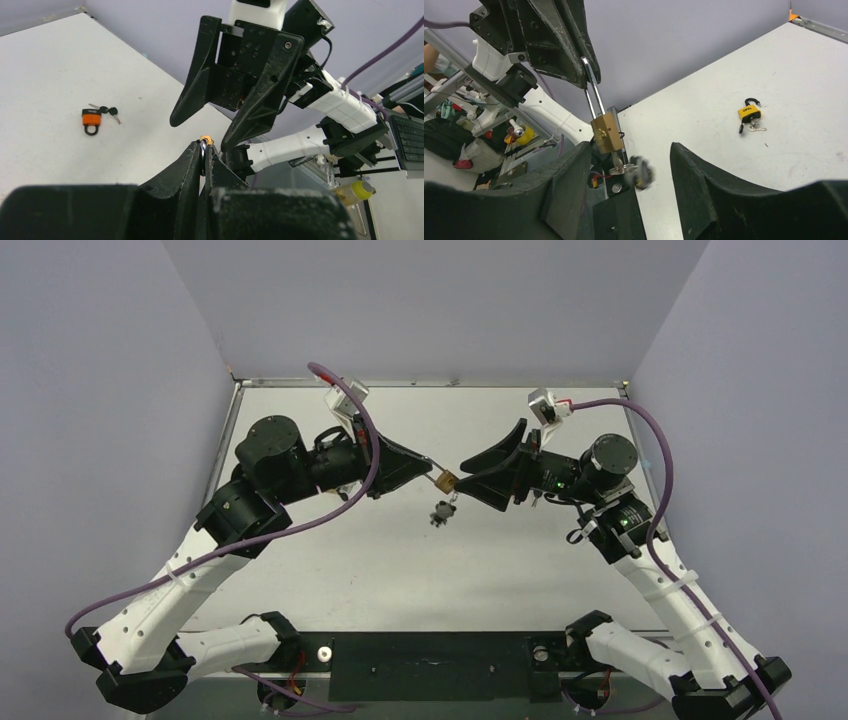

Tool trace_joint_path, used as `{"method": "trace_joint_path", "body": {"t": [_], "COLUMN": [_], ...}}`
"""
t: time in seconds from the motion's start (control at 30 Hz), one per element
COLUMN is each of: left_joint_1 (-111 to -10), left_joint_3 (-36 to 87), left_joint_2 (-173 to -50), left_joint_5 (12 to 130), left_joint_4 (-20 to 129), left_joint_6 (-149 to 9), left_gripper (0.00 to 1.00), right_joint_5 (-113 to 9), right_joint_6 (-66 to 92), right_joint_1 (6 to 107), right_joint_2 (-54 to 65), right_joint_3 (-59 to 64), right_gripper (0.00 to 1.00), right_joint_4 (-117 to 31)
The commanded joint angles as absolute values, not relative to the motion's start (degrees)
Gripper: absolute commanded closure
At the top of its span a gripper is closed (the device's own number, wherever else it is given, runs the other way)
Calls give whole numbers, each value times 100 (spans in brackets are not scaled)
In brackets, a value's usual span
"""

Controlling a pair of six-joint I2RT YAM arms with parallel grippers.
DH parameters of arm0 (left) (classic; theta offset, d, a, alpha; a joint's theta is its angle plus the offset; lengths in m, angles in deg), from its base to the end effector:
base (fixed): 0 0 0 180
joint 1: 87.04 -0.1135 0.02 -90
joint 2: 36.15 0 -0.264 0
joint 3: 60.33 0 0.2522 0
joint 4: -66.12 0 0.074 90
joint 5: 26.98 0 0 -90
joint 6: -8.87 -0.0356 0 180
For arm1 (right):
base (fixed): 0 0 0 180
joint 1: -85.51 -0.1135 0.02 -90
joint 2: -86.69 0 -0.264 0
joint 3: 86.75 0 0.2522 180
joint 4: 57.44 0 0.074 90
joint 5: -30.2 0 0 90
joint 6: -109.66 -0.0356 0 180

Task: Lock with the key
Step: Lock the lock.

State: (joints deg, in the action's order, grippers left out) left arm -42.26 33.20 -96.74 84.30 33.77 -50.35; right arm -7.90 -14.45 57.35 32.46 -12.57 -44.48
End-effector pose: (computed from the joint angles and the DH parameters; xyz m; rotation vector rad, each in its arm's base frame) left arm 0.1394 -0.1565 0.4817 0.5251 1.6406 -1.2988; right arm 0.1613 0.1181 0.4254 -0.7406 1.5296 1.4904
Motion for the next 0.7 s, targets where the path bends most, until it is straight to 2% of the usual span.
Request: {"method": "trace_joint_path", "body": {"t": [0.0, 0.17, 0.5, 0.67], "left_joint_1": [-4266, -4272, -4325, -4340], "left_joint_3": [3694, 3763, 3873, 3895], "left_joint_2": [-9626, -9691, -9794, -9825], "left_joint_5": [9000, 9064, 9174, 9221], "left_joint_4": [3787, 3853, 4017, 4086], "left_joint_6": [-5069, -5013, -4827, -4772], "left_gripper": [100, 100, 100, 100], "right_joint_5": [-553, -570, -631, -710], "right_joint_6": [-1383, -1319, -1148, -1091], "right_joint_1": [5697, 5464, 5295, 5235], "right_joint_2": [3440, 3515, 3665, 3667], "right_joint_3": [-1286, -1292, -1377, -1391], "right_gripper": [47, 51, 54, 66], "right_joint_4": [-4859, -4786, -4552, -4450]}}
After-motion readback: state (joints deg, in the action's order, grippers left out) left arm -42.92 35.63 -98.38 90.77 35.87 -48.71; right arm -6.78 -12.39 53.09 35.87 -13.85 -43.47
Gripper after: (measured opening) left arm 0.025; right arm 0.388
